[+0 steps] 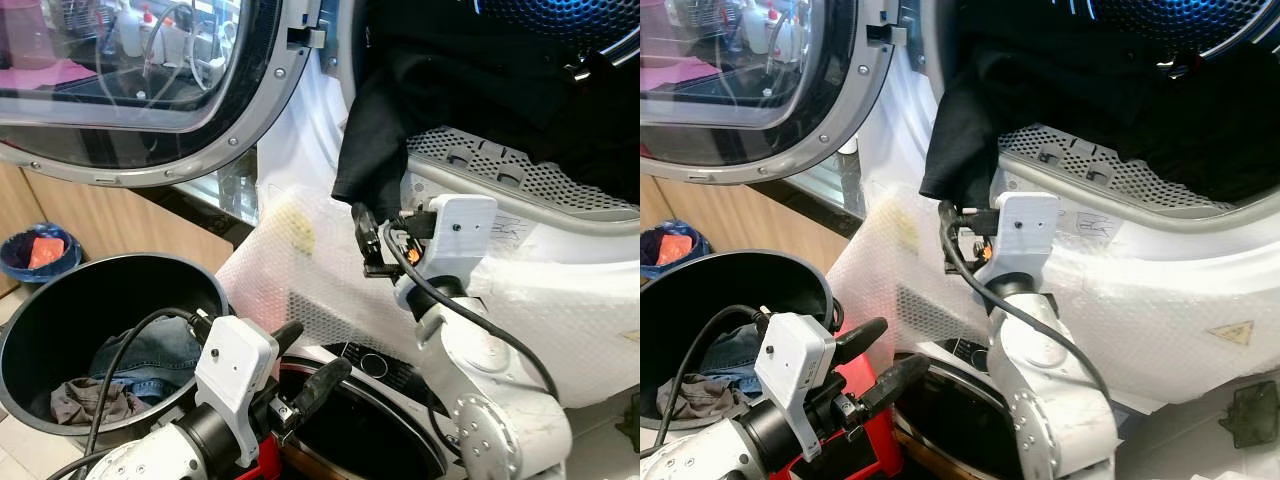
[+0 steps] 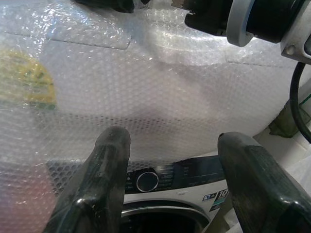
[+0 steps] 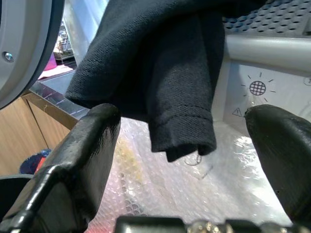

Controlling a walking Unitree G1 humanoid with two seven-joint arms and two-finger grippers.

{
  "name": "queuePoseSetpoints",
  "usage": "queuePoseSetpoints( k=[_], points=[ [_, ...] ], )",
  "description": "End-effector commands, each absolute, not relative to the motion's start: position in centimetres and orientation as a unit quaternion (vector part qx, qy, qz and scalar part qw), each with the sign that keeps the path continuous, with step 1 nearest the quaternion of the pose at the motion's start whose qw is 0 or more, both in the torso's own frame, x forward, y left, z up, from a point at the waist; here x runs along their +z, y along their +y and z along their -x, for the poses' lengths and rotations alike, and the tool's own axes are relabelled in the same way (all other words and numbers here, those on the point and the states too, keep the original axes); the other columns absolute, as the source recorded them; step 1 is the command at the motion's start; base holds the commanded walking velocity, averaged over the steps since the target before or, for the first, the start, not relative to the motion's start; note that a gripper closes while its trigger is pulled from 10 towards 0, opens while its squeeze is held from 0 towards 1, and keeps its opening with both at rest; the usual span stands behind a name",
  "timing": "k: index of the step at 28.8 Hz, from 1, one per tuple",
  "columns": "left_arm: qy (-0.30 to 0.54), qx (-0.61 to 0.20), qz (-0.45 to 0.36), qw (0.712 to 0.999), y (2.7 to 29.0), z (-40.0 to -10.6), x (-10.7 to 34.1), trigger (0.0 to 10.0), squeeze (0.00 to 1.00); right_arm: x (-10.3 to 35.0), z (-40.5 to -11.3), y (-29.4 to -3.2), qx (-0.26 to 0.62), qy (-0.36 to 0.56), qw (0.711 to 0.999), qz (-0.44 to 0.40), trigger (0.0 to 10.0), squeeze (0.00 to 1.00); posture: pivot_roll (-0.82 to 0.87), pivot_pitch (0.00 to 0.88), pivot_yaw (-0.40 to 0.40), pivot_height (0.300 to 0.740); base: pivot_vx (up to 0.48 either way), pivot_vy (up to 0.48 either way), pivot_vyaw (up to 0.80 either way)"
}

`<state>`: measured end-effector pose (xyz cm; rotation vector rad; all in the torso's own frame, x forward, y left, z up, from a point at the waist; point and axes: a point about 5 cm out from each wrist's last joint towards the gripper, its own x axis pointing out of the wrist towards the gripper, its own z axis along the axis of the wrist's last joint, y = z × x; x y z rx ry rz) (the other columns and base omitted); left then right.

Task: Clothes washing

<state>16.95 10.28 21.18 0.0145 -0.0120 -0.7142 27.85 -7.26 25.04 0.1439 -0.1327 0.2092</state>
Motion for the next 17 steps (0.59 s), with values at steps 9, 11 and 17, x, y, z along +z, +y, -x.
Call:
queuePoseSetpoints(
  k=[9,11,17],
  points=[
    [-0.019,-0.352,-0.014,0.936,10.1,-16.6,21.8,10.0,0.0,25.8,-28.1,-4.3,0.123,-0.091,0.983,-0.103,10.0,0.0,0.18,0.088,-0.153,0.74,0.0,0.0,0.0],
    [-0.02,-0.349,-0.014,0.937,10.1,-16.6,21.8,10.0,0.0,25.7,-28.3,-3.8,0.121,-0.091,0.983,-0.106,9.3,0.0,0.18,0.086,-0.154,0.74,0.0,0.0,0.0],
    [-0.022,-0.345,-0.016,0.938,10.2,-16.6,21.9,10.0,0.0,25.3,-29.0,-2.6,0.115,-0.08,0.983,-0.122,0.0,0.0,0.2,0.079,-0.157,0.74,0.0,0.0,0.0]
  ],
)
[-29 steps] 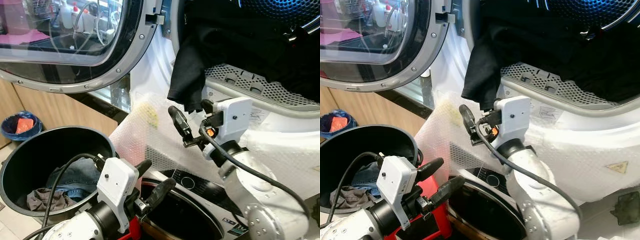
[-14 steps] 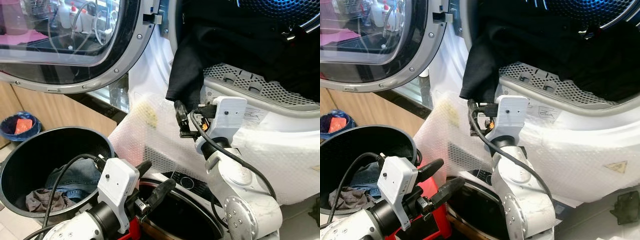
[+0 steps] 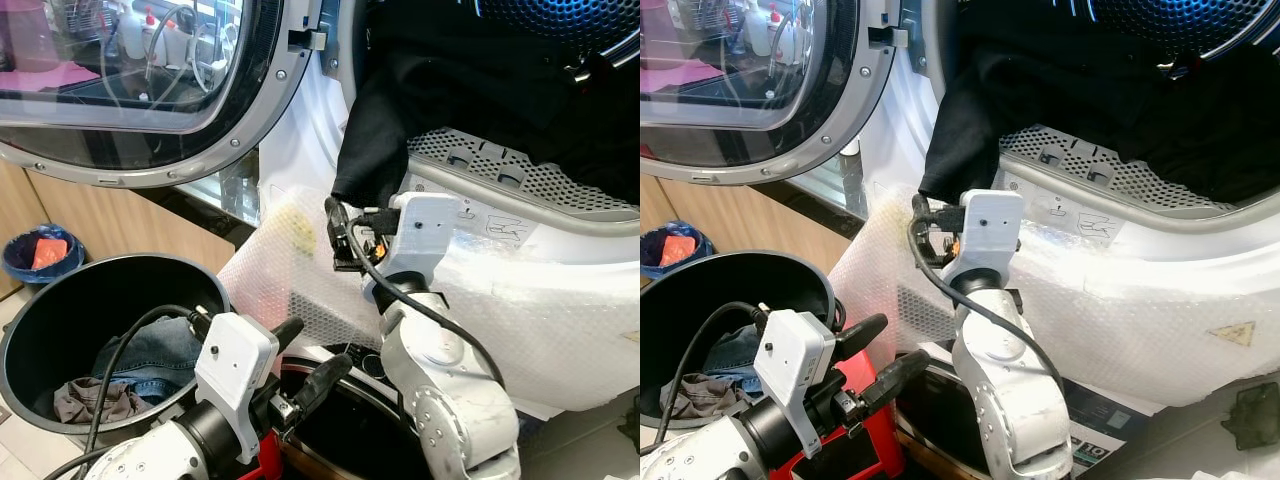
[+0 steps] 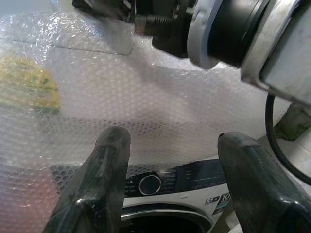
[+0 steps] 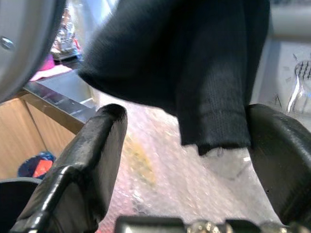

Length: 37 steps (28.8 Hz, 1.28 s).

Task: Clothes washing

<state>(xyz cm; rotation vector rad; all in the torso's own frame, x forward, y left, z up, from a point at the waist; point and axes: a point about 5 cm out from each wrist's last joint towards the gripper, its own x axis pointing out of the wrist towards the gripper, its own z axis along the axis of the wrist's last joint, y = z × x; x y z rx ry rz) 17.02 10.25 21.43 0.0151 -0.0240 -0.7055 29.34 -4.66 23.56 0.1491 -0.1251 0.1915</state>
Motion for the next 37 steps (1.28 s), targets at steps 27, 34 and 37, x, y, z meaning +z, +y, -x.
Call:
queuePoseSetpoints(
  k=[27,34,37],
  points=[
    [-0.023,-0.338,-0.017,0.941,10.4,-16.7,22.0,10.0,0.0,27.1,-30.9,-2.3,0.061,-0.139,0.974,-0.168,0.0,0.0,0.21,0.081,-0.153,0.74,0.0,0.0,0.0],
    [-0.026,-0.338,-0.018,0.941,10.5,-16.9,22.1,10.0,0.0,27.5,-30.5,-1.9,0.095,-0.155,0.967,-0.177,0.0,0.0,0.2,0.079,-0.146,0.74,0.0,0.0,0.0],
    [-0.026,-0.338,-0.019,0.941,10.5,-17.0,22.1,10.0,0.0,27.6,-30.6,-1.9,0.096,-0.158,0.967,-0.177,0.0,0.0,0.2,0.077,-0.145,0.74,0.0,0.0,0.0]
  ],
)
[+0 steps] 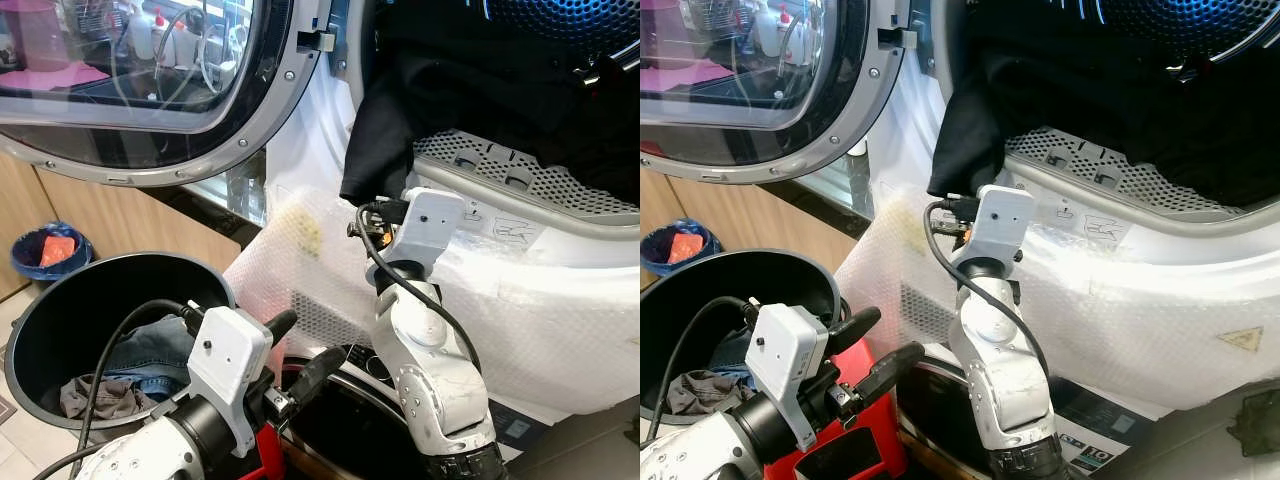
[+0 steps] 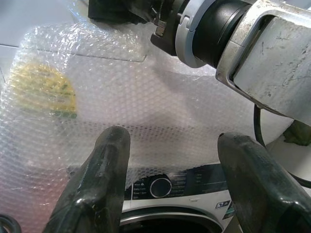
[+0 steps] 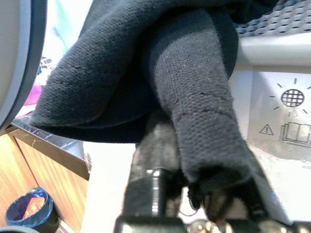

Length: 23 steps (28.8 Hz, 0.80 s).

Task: Clothes washing

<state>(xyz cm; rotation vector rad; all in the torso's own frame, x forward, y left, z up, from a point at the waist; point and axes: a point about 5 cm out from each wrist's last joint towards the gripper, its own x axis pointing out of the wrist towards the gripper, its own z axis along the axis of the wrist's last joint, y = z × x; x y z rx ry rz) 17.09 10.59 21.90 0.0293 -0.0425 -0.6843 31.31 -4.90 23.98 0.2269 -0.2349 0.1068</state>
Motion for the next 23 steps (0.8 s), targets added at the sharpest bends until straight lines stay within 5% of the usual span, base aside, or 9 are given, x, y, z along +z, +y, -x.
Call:
queuePoseSetpoints(
  k=[1,9,12,13,14,18,19,20,23],
  points=[
    [-0.026,-0.338,-0.019,0.941,10.5,-17.0,22.1,10.0,0.0,27.6,-30.6,-1.9,0.096,-0.159,0.966,-0.177,0.0,0.0,0.2,0.078,-0.146,0.74,0.0,0.0,0.0],
    [-0.027,-0.335,-0.021,0.942,10.6,-17.0,22.1,10.0,0.0,27.6,-30.6,-1.9,0.107,-0.152,0.966,-0.178,0.0,0.0,0.2,0.07,-0.147,0.74,0.0,0.0,0.0],
    [-0.027,-0.334,-0.022,0.942,10.6,-17.1,22.1,10.0,0.0,27.7,-31.0,-2.2,0.108,-0.144,0.964,-0.194,6.7,0.0,0.2,0.059,-0.145,0.74,0.0,0.0,0.0],
    [-0.028,-0.333,-0.022,0.942,10.6,-17.1,22.1,10.0,0.0,27.8,-31.1,-2.2,0.107,-0.144,0.964,-0.196,6.7,0.0,0.2,0.059,-0.145,0.74,0.0,0.0,0.0],
    [-0.028,-0.333,-0.022,0.942,10.7,-17.2,22.1,10.0,0.0,28.0,-31.4,-2.6,0.101,-0.148,0.963,-0.203,0.0,0.0,0.21,0.05,-0.145,0.74,0.0,0.0,0.0],
    [-0.028,-0.334,-0.023,0.942,10.7,-17.3,22.1,10.0,0.0,28.8,-31.7,-3.2,0.106,-0.173,0.96,-0.194,0.0,0.0,0.21,0.038,-0.145,0.74,0.0,0.0,0.0],
    [-0.029,-0.334,-0.023,0.942,10.7,-17.3,22.1,10.0,0.0,28.9,-31.7,-3.4,0.112,-0.176,0.959,-0.19,2.0,0.0,0.21,0.038,-0.145,0.74,0.0,0.0,0.0],
    [-0.029,-0.334,-0.024,0.942,10.7,-17.3,22.1,10.0,0.0,29.2,-31.8,-3.6,0.125,-0.19,0.957,-0.178,8.9,0.0,0.21,0.033,-0.147,0.74,0.0,0.0,0.0],
    [-0.028,-0.334,-0.025,0.942,10.8,-17.5,22.0,10.0,0.0,29.5,-32.0,-4.9,0.198,-0.2,0.943,-0.175,10.0,0.0,0.21,0.024,-0.15,0.74,0.0,0.0,0.0]
  ],
)
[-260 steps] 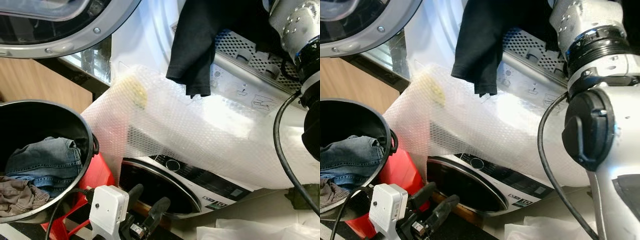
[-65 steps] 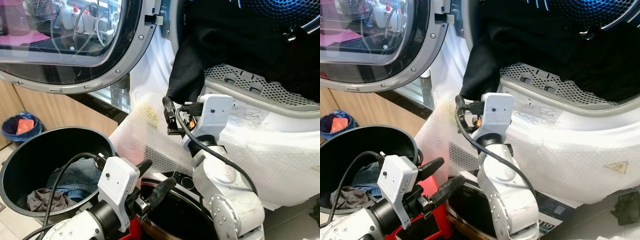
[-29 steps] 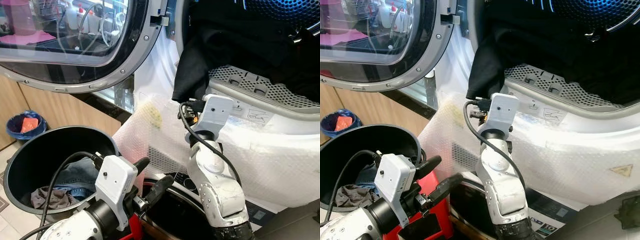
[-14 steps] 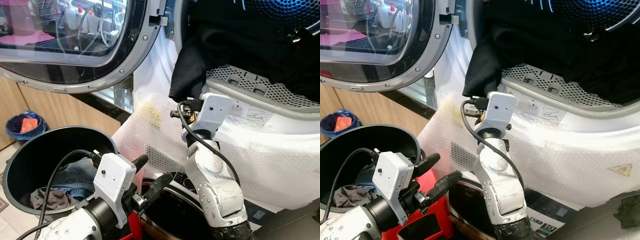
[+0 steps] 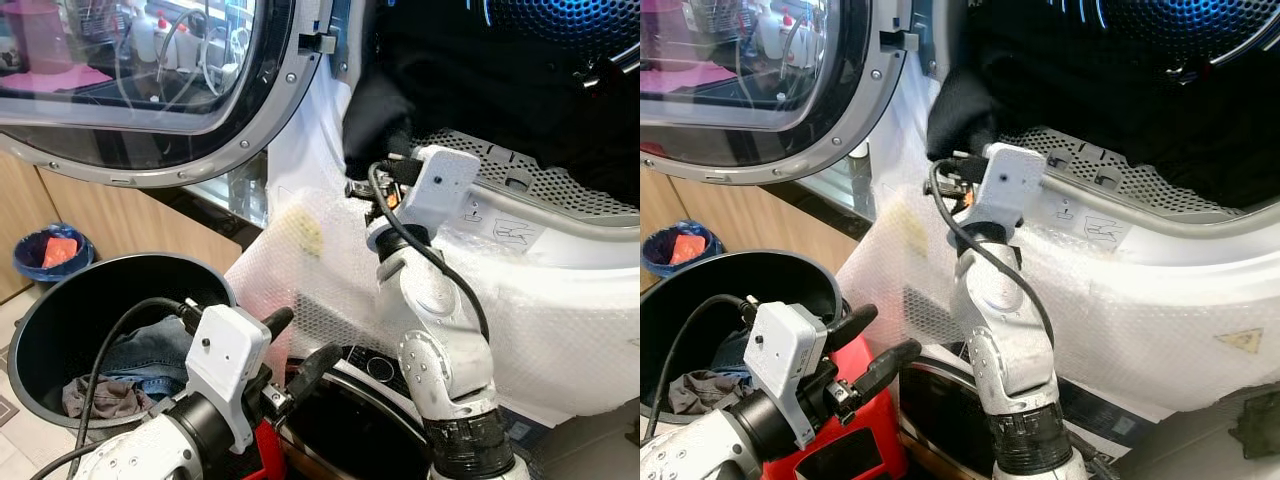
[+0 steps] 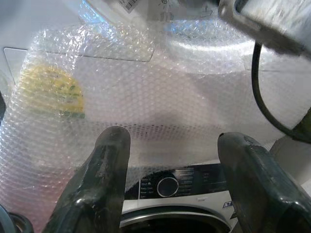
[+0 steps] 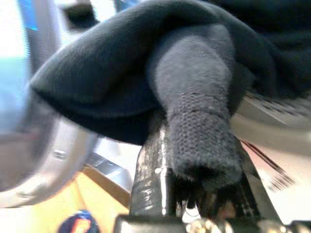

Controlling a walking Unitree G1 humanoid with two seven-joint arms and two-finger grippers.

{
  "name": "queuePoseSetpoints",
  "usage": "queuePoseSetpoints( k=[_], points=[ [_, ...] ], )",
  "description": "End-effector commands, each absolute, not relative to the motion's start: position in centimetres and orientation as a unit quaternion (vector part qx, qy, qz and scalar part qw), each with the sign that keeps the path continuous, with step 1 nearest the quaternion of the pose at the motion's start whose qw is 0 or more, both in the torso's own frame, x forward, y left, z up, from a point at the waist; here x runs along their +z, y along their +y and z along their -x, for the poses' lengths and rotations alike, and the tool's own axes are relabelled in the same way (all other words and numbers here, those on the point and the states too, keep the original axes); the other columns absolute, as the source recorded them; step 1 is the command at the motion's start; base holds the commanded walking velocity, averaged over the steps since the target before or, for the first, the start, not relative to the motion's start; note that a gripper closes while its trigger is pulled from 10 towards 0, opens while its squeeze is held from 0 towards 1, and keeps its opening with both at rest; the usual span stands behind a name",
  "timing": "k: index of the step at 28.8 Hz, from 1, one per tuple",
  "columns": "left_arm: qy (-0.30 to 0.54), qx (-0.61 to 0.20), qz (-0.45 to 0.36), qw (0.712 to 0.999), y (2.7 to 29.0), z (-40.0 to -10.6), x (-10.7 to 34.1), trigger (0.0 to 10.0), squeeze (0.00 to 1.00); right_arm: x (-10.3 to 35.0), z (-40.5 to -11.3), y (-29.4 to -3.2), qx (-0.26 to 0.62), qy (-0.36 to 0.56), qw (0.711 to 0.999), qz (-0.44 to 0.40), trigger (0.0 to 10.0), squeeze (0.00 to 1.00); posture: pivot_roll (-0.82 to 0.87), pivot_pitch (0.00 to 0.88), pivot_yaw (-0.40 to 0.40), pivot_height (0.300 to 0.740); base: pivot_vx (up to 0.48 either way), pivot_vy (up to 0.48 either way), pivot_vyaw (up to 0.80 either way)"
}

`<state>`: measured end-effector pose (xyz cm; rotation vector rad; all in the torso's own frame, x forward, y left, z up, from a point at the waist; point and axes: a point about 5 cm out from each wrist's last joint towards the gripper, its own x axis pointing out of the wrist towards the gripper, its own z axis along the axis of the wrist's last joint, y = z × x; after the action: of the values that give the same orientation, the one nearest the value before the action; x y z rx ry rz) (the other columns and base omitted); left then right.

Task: Clothes washing

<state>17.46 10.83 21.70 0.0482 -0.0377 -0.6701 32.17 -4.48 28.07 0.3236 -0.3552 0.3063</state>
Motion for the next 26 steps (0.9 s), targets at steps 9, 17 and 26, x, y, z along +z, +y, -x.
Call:
queuePoseSetpoints(
  k=[9,17,26],
  points=[
    [-0.027,-0.333,-0.026,0.942,10.9,-17.3,21.9,10.0,0.0,31.8,-34.1,-11.2,0.262,-0.214,0.936,-0.097,10.0,0.0,0.21,0.03,-0.154,0.74,0.0,0.0,0.0],
    [-0.02,-0.332,-0.02,0.943,10.7,-16.6,21.7,10.0,0.0,34.8,-36.8,-15.1,0.303,-0.2,0.931,-0.031,10.0,0.0,0.21,0.068,-0.17,0.74,0.0,0.0,0.0],
    [-0.014,-0.312,-0.006,0.95,10.6,-15.9,21.4,10.0,0.0,36.9,-38.8,-15.6,0.409,-0.121,0.903,0.054,10.0,0.0,0.23,0.13,-0.216,0.74,0.0,0.0,0.0]
  ],
)
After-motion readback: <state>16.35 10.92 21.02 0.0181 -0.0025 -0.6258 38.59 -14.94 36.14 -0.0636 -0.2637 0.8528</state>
